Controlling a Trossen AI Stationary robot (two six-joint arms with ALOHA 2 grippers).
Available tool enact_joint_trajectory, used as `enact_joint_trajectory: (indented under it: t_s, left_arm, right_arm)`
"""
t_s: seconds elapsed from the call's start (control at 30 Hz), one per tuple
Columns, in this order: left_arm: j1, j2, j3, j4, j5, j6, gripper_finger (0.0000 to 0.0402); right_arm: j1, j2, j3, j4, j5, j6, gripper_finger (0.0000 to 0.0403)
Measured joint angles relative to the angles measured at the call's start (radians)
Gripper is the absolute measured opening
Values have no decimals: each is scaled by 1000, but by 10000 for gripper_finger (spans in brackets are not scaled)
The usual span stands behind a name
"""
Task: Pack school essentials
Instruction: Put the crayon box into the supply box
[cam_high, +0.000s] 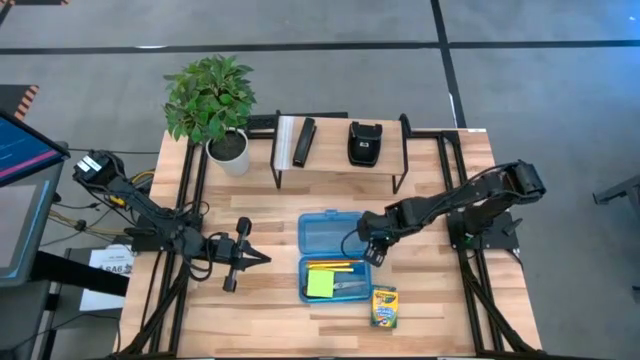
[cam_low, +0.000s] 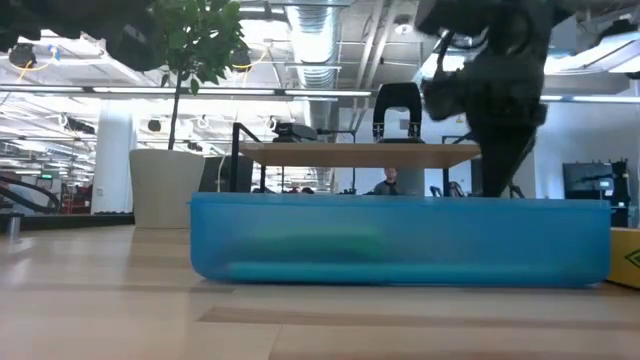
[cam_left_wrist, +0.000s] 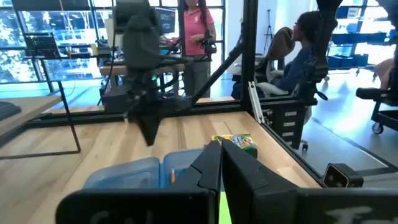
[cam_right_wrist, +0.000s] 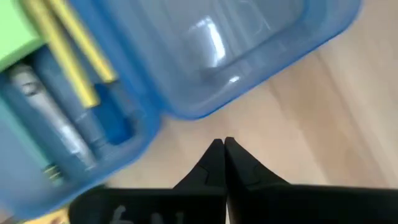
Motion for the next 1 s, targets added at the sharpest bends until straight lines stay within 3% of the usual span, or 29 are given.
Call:
enact_joint_trajectory:
  t_s: [0.2,0.33,0.5,0.7,1.0]
  left_arm:
    - [0,1,12,-25,16,-44,0]
    - [0,60,93,-97,32,-48,0]
    - [3,273,277,-175,71,-23,0]
    - [35,566,547,-229,238,-23,0]
    - [81,896,955,-493,296,-72,0]
  right_arm:
    - [157,-49,66,-130,0,40,14]
    - [282,-67,67,-188,-2,159,12]
    - [426,-65,62,-257,-24,337,9]
    - [552,-65,18,-206,-31,524,9]
    - [611,-64,-90,-41,-26,613,8]
